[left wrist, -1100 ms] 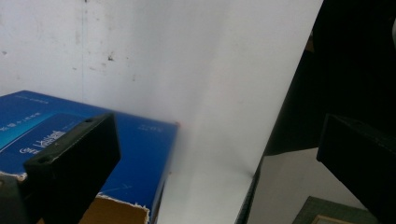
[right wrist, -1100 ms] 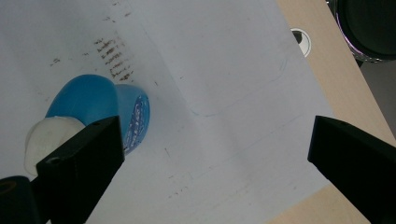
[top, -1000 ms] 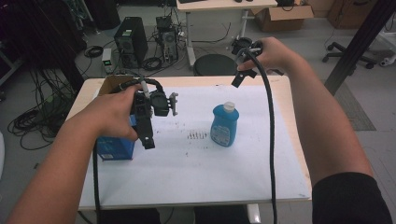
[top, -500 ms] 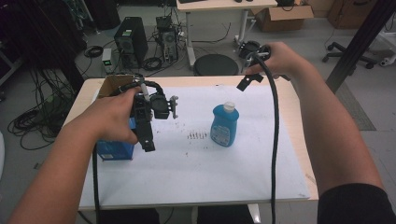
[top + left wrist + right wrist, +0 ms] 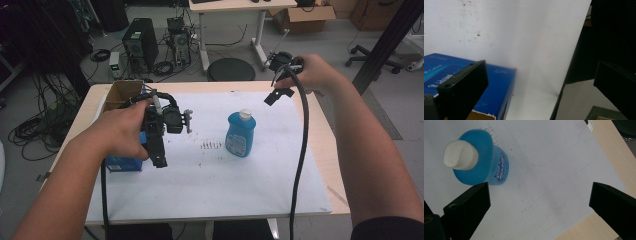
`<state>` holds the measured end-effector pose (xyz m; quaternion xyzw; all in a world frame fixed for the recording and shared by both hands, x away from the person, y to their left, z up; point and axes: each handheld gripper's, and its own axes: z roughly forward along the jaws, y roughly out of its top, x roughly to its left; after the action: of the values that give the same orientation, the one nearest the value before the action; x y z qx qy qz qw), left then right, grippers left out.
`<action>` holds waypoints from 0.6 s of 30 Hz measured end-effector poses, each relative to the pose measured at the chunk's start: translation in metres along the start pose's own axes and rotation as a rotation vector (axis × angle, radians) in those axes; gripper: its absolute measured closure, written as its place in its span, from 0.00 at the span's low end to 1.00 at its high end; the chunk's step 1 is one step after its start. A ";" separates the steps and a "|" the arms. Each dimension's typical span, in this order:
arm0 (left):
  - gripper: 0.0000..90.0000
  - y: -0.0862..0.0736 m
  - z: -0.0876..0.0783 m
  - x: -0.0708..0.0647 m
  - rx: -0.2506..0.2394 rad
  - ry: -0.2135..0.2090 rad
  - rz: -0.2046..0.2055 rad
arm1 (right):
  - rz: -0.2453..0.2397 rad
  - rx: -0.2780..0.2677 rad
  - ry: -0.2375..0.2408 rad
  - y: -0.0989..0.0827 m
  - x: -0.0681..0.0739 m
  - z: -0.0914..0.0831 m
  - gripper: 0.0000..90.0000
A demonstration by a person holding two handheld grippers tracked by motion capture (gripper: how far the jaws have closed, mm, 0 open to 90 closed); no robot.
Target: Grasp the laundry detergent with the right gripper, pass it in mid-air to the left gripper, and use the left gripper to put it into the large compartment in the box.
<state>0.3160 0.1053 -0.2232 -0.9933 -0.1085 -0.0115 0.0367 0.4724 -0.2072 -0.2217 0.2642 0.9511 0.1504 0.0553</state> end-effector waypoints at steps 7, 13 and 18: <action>0.00 0.000 0.000 -0.004 -0.006 0.004 0.006 | 0.009 -0.036 0.015 -0.013 0.005 -0.002 0.03; 0.00 0.001 0.002 -0.007 -0.004 0.006 0.013 | -0.010 -0.055 0.016 -0.024 0.013 0.001 0.04; 0.00 0.001 0.004 -0.010 -0.002 0.004 0.015 | -0.021 -0.062 0.019 -0.034 0.019 0.007 0.04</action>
<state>0.3066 0.1025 -0.2273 -0.9942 -0.1009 -0.0132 0.0359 0.4410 -0.2236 -0.2395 0.2510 0.9491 0.1817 0.0557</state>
